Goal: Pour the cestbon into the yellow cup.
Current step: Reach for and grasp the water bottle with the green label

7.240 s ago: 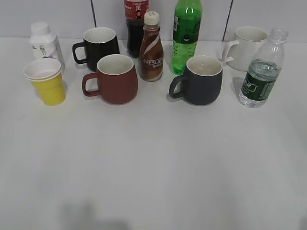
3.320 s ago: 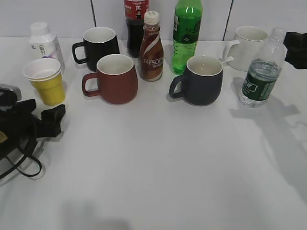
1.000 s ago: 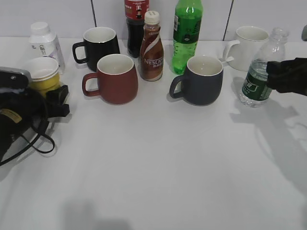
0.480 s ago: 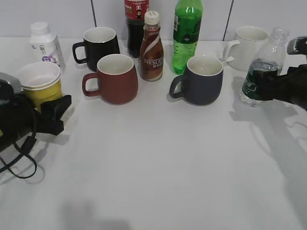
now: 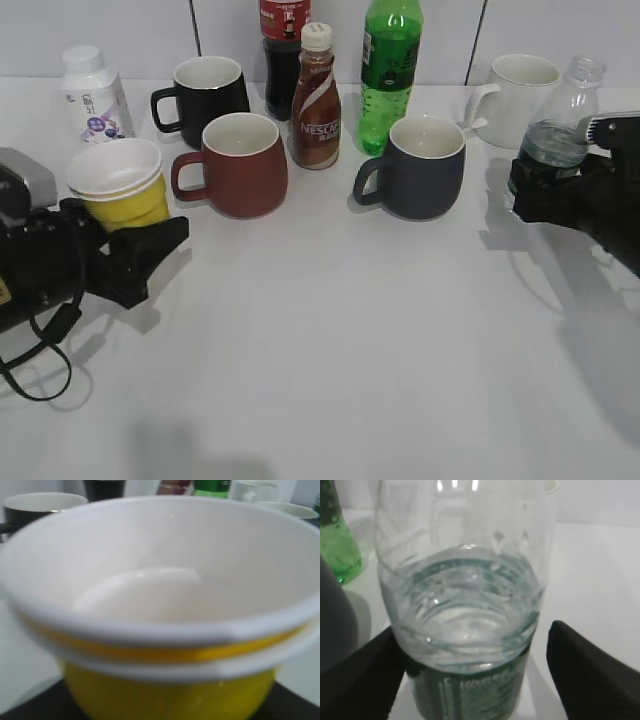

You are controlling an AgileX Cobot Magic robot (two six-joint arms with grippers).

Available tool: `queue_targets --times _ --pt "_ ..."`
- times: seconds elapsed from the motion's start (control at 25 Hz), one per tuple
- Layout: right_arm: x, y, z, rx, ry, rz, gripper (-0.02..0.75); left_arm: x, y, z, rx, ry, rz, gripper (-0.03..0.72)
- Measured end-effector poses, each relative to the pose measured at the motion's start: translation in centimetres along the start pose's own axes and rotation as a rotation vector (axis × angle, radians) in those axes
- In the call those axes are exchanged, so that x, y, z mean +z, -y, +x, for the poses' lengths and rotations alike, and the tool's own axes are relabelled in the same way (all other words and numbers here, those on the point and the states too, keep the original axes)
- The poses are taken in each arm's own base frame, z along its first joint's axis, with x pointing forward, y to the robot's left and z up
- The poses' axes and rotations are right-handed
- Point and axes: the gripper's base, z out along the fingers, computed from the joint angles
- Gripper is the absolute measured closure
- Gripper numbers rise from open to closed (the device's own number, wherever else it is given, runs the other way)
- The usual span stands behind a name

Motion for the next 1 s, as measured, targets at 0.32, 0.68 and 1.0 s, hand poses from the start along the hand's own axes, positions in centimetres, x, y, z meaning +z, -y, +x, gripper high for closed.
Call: queue_targets --times 0.32,0.68,1.0 --pt "1.2 -0.1 2.7 -0.01 0.044 -0.004 0.084 0.0 0.9 0.1 0.033 -0.013 0.097 0.246" --pt "3.2 -0.4 3.0 -0.014 0.066 -0.019 0.127 0.2 2.4 0.2 0.053 -0.019 0.178 0.246" --pt "3.9 -0.4 2.2 -0.007 0.103 -0.009 0.25 1.3 4.1 -0.4 0.079 0.008 0.246 0.246"
